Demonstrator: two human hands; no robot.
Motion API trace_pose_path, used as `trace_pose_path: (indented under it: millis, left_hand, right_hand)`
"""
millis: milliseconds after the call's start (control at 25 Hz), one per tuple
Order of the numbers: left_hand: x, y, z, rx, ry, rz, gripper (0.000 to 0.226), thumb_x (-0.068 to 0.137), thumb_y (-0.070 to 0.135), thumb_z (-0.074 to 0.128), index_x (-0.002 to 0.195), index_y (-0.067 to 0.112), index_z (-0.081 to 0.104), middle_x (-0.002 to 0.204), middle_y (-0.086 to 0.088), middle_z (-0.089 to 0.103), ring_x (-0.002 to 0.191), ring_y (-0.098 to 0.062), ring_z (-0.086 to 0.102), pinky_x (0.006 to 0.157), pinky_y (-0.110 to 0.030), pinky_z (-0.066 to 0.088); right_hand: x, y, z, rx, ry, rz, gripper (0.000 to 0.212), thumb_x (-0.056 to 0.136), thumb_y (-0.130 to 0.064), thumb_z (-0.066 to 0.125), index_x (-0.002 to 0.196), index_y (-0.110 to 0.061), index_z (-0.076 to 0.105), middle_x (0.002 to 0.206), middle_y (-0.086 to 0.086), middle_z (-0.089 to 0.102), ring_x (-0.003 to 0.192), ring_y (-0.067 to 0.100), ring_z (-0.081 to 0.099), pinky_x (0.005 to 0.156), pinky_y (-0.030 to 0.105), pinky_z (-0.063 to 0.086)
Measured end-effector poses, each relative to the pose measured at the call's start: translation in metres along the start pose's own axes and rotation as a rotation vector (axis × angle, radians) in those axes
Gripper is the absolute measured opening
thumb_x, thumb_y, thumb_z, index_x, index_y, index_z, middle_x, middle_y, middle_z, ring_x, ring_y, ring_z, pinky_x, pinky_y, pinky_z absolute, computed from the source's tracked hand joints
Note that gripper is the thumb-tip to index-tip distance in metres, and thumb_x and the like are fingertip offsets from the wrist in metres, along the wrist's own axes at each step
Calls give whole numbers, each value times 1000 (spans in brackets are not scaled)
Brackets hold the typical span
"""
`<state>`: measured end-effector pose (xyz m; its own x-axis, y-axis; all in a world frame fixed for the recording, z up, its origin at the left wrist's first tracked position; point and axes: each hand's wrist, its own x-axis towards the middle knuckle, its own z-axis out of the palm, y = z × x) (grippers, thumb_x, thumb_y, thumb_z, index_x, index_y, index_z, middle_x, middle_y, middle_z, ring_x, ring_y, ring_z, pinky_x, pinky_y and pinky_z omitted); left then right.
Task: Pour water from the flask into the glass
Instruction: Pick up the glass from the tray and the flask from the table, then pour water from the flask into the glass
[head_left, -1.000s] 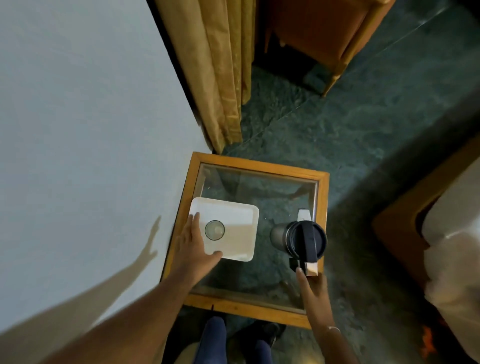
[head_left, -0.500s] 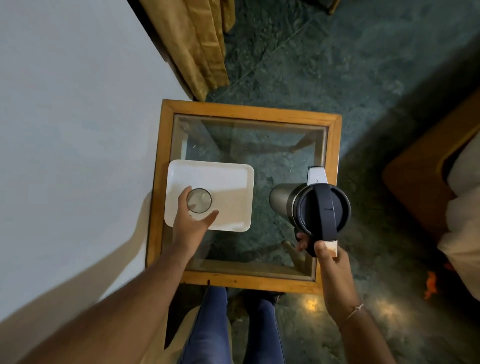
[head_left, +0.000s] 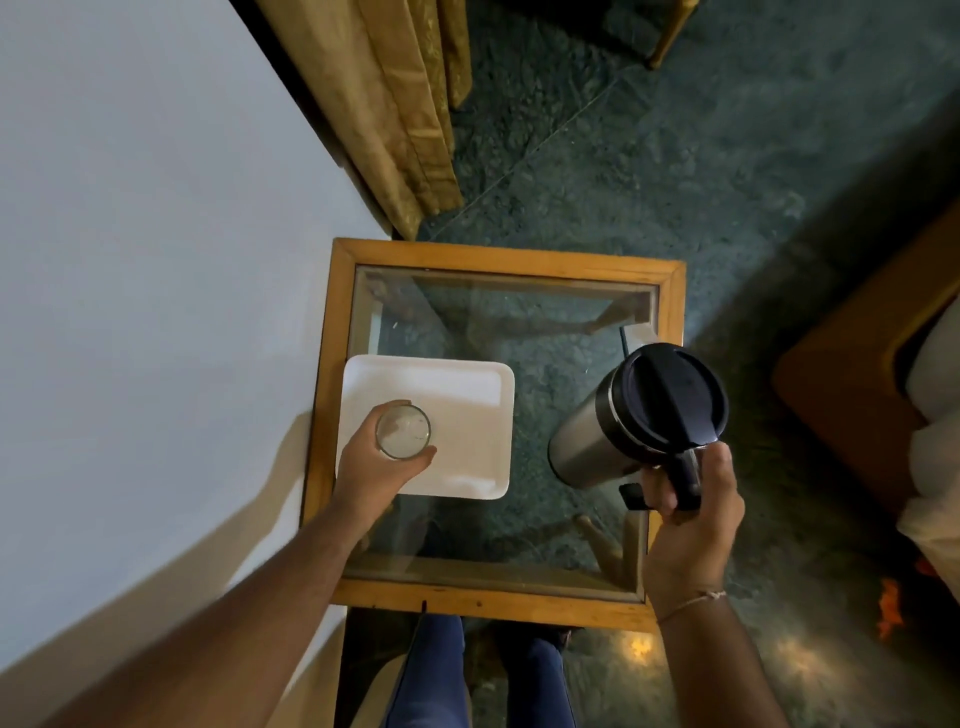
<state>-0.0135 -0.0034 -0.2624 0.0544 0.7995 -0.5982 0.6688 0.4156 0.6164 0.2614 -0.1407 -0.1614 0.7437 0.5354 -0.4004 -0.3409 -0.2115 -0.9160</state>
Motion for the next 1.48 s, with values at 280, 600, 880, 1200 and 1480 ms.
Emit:
trace_pose_path:
  millis: [280, 600, 880, 1200, 1480]
  left_hand:
    - [-48, 63, -33, 37, -64, 211, 72, 74, 44, 99, 129, 60, 56, 128, 42, 58, 120, 0, 64, 102, -18, 53]
    - [-121, 165, -81, 38, -42, 417, 74, 70, 68, 88, 131, 66, 46, 130, 52, 43, 115, 17, 59, 98, -2, 39]
    - [-209, 275, -154, -103, 87, 602, 77, 61, 103, 67, 127, 65, 54, 128, 46, 61, 113, 5, 71, 86, 1, 51]
    - [-283, 390, -225, -257, 147, 828, 66, 64, 82, 85, 122, 82, 54, 114, 57, 66, 111, 21, 68, 77, -2, 55]
    - [-339, 478, -296, -229, 160, 1007, 71, 63, 86, 83, 126, 60, 63, 111, 43, 76, 101, 14, 75, 70, -10, 62]
  right_hand:
    - [-21, -63, 1, 68, -96, -25, 38, 103, -50, 45, 80, -24, 62, 58, 0, 23, 50, 16, 23, 54, 31, 25]
    - [-58, -202, 14, 88, -128, -151, 40, 98, -51, 48, 72, -26, 64, 57, 1, 28, 49, 18, 20, 50, 29, 23]
    - [-97, -343, 23, 253, -38, -261, 44, 92, -59, 57, 68, -23, 59, 48, -4, 30, 40, 10, 30, 46, 21, 27]
    - [-143, -508, 26, 381, -40, -415, 44, 88, -64, 65, 62, -28, 67, 49, -9, 41, 42, 8, 31, 42, 21, 26]
    - [-186, -638, 26, 446, -81, -521, 41, 91, -59, 68, 66, -27, 73, 60, -1, 47, 49, 11, 33, 45, 26, 26]
